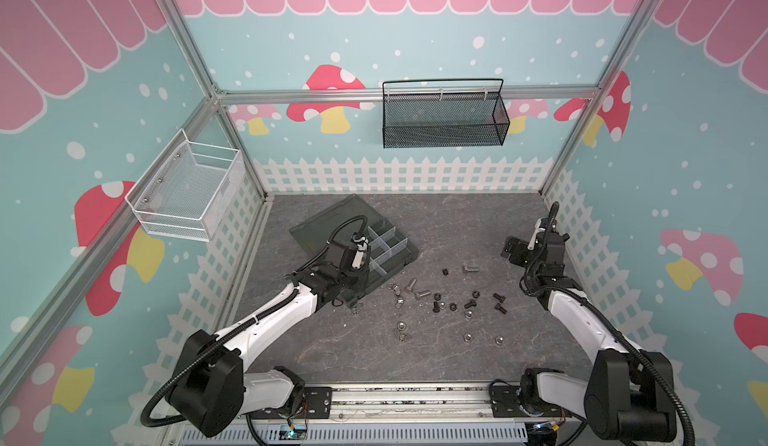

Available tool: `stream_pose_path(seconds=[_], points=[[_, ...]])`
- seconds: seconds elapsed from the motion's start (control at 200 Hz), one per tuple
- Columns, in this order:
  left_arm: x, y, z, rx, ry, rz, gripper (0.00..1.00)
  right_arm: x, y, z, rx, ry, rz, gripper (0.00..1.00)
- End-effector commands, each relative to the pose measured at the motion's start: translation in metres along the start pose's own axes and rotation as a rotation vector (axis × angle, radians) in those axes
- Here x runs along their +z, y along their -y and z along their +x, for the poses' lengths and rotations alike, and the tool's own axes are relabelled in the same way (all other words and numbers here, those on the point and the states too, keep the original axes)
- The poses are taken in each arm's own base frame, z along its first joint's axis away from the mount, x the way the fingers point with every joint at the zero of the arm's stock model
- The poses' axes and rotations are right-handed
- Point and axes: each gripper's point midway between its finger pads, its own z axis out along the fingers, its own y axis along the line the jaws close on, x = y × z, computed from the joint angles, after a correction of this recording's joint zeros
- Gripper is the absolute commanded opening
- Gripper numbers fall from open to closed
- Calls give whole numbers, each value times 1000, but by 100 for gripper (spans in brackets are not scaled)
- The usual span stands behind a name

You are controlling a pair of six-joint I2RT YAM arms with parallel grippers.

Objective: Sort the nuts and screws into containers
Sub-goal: 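Carry the silver bolt over the organizer and release it into a compartment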

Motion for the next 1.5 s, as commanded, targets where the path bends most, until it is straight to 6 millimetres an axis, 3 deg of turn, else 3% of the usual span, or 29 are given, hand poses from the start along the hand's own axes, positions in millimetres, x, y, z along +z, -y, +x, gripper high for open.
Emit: stream_pose_path(seconds=[0.0,0.25,0.62,0.72,1.171,1.496], points=[[2,3,-20,110,38,78,0,0,2,7,13,-40,19,98],[20,5,10,170,-121,122,0,1,2,14,30,-57,15,98],[43,-11,25,163,-215,39,0,10,-1,19,41,-101,13,98],[44,-13,27,160,-225,32,6,11,0,20,42,-105,15,98],[37,-10,14,137,-184,40,31,17,1,22,40,-128,31,98],[14,3,-16,88,-85,49,34,16,5,21,44,-139,57,98]])
